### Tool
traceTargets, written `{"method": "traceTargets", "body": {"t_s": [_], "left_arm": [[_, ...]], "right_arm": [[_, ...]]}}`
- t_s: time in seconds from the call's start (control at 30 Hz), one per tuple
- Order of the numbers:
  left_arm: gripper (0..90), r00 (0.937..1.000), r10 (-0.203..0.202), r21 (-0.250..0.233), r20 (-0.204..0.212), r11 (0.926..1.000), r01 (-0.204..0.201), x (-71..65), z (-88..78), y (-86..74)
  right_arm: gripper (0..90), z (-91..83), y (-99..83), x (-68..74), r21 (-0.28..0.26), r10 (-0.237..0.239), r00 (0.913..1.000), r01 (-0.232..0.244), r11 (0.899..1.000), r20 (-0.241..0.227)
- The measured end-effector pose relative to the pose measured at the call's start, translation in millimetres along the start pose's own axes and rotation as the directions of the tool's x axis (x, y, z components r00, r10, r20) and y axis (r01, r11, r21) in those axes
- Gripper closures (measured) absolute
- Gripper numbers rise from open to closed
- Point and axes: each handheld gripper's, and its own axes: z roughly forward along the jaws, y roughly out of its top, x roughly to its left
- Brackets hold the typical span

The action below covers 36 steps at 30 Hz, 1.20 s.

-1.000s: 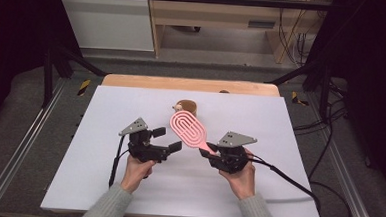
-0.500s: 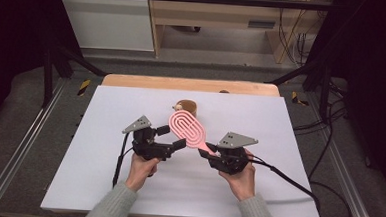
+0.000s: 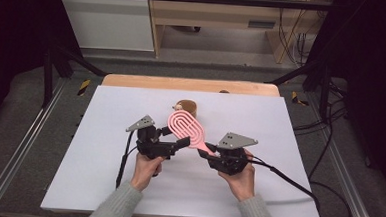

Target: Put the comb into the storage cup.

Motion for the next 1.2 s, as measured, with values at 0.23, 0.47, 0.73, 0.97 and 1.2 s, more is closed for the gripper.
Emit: {"method": "traceTargets", "body": {"t_s": [0.23,0.47,0.73,0.97,1.2], "left_arm": [[15.7,0.9994,-0.023,-0.006,0.025,0.9997,0.023,-0.3,2.5,-0.4],[29.1,0.9988,-0.040,-0.008,0.029,0.9992,0.040,-0.8,5.7,-1.5],[40.5,0.9978,-0.060,-0.010,0.027,0.9982,0.060,-1.4,7.4,-2.1],[43.3,0.9954,-0.093,-0.005,0.023,0.9956,0.093,-0.9,7.8,-2.3],[47.9,0.9935,-0.112,-0.019,0.021,0.9935,0.112,-3.1,7.4,-2.8]], "right_arm": [[70.1,-0.4,0.2,0.2,-0.004,0.000,1.0000,0.000,1.000,-0.001],[70.1,-0.3,0.2,0.3,-0.004,0.000,1.0000,0.000,1.000,-0.001],[70.1,0.2,-0.1,0.5,-0.002,-0.002,1.0000,0.002,1.000,0.002],[70.0,1.7,-0.8,0.7,-0.001,-0.004,1.0000,0.004,1.000,0.008],[70.0,3.9,-1.7,0.9,0.001,-0.009,0.9999,0.009,1.000,0.011]]}}
